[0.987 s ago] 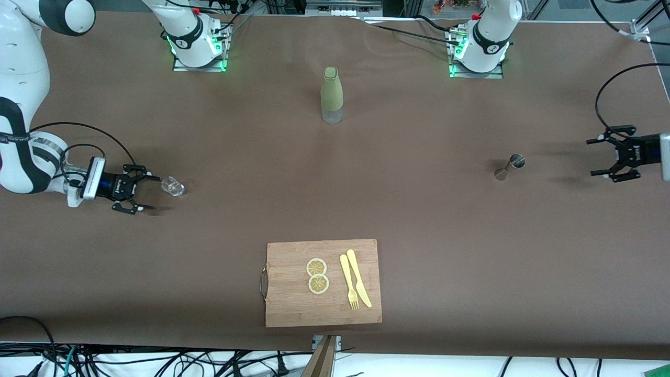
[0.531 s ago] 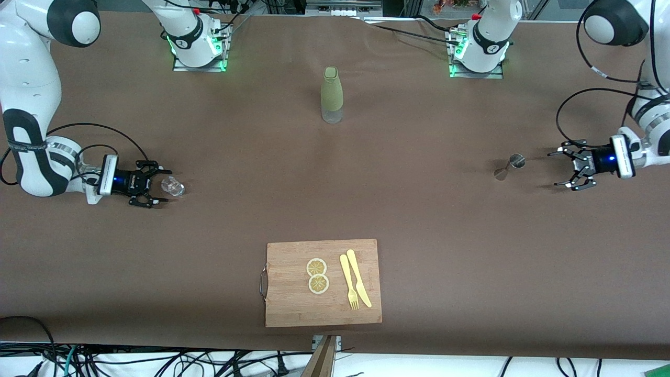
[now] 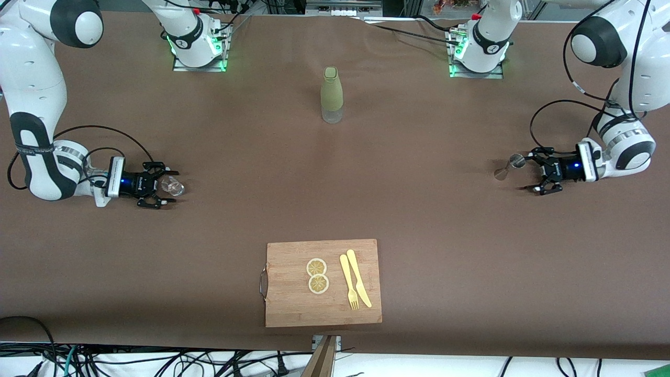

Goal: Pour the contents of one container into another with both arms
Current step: 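Grasp the beaker with the right gripper while the left gripper grasps the jigger, then lift the beaker and jigger, bringing both grippers together mid-table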

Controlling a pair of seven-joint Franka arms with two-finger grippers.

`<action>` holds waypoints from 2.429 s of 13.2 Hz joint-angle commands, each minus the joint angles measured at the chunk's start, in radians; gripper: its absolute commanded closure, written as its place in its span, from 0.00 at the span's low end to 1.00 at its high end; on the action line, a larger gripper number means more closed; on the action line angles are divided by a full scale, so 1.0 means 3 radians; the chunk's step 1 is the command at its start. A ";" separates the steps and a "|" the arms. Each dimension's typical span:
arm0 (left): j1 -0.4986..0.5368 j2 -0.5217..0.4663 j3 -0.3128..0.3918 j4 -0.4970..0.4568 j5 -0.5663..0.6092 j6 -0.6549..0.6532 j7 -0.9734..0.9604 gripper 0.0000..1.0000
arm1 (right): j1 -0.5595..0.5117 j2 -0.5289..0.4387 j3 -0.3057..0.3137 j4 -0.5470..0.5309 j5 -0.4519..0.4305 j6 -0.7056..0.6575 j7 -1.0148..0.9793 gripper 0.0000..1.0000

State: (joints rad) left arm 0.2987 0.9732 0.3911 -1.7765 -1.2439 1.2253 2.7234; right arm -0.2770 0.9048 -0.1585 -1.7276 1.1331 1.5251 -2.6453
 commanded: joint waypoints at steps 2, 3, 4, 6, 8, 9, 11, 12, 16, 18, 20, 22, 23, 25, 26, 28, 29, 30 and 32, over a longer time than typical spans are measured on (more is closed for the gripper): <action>-0.0039 0.0090 -0.0051 0.0051 -0.0011 -0.0030 0.0392 0.00 | -0.0007 0.0083 0.0053 0.0073 0.0063 -0.0016 -0.0028 0.08; -0.0044 0.0090 -0.0061 0.0051 -0.0001 -0.0035 0.0392 0.00 | -0.0012 0.0103 0.0073 0.0078 0.0063 -0.0016 -0.0023 0.09; -0.0045 0.0090 -0.0122 0.0051 0.0004 -0.0035 0.0392 0.00 | -0.0007 0.0113 0.0073 0.0078 0.0114 -0.0016 -0.0028 0.10; -0.0075 0.0085 -0.0168 0.0051 0.0020 -0.0050 0.0382 0.00 | 0.0013 0.0139 0.0079 0.0078 0.0186 -0.0022 -0.0033 0.12; -0.0091 0.0074 -0.0168 0.0051 0.0147 -0.0111 0.0366 0.00 | 0.0018 0.0144 0.0079 0.0098 0.0191 -0.0016 -0.0038 0.25; -0.0091 0.0074 -0.0163 0.0051 0.0178 -0.0132 0.0361 0.00 | 0.0018 0.0144 0.0079 0.0098 0.0191 -0.0022 -0.0038 0.41; -0.0091 0.0074 -0.0163 0.0046 0.0188 -0.0168 0.0361 0.00 | 0.0013 0.0149 0.0079 0.0098 0.0196 -0.0022 -0.0008 0.74; -0.0091 0.0074 -0.0163 0.0046 0.0249 -0.0193 0.0361 0.00 | 0.0013 0.0149 0.0079 0.0098 0.0196 -0.0027 0.0002 0.78; -0.0091 0.0074 -0.0148 0.0046 0.0337 -0.0244 0.0376 0.02 | 0.0013 0.0144 0.0079 0.0129 0.0201 -0.0047 0.0135 0.88; -0.0091 0.0074 -0.0133 0.0051 0.0337 -0.0244 0.0381 0.07 | 0.0013 0.0144 0.0134 0.0200 0.0201 -0.0052 0.0267 0.88; -0.0091 0.0074 -0.0127 0.0051 0.0337 -0.0244 0.0392 0.15 | 0.0018 0.0129 0.0211 0.0246 0.0201 -0.0032 0.0411 0.88; -0.0085 0.0074 -0.0122 0.0051 0.0337 -0.0244 0.0392 0.25 | 0.0023 0.0119 0.0318 0.0277 0.0201 -0.0011 0.0579 0.88; -0.0085 0.0074 -0.0107 0.0051 0.0337 -0.0244 0.0392 0.37 | 0.0023 0.0113 0.0415 0.0313 0.0201 0.0014 0.0656 0.88; -0.0080 0.0074 -0.0092 0.0051 0.0337 -0.0249 0.0392 0.39 | 0.0054 0.0113 0.0528 0.0415 0.0201 0.0091 0.0830 0.88; -0.0085 0.0074 -0.0071 0.0051 0.0337 -0.0244 0.0392 0.45 | 0.0084 0.0113 0.0584 0.0466 0.0196 0.0096 0.0947 0.88; -0.0080 0.0080 -0.0071 0.0051 0.0337 -0.0244 0.0397 0.51 | 0.0181 0.0108 0.0631 0.0584 0.0201 0.0101 0.1122 0.88; -0.0080 0.0090 -0.0071 0.0046 0.0337 -0.0244 0.0447 0.65 | 0.0207 0.0098 0.0661 0.0599 0.0201 0.0106 0.1183 0.88; -0.0085 0.0100 -0.0076 0.0041 0.0337 -0.0239 0.0529 0.75 | 0.0207 0.0098 0.0697 0.0615 0.0201 0.0106 0.1229 0.88; -0.0085 0.0131 -0.0076 0.0041 0.0332 -0.0234 0.0616 1.00 | 0.0218 0.0093 0.0753 0.0676 0.0201 0.0116 0.1321 0.88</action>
State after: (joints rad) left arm 0.2773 0.9914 0.3605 -1.7714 -1.1708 1.1696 2.7467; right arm -0.2037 0.9318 0.0473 -1.5462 1.1809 1.5601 -2.2875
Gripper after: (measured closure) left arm 0.714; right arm 0.868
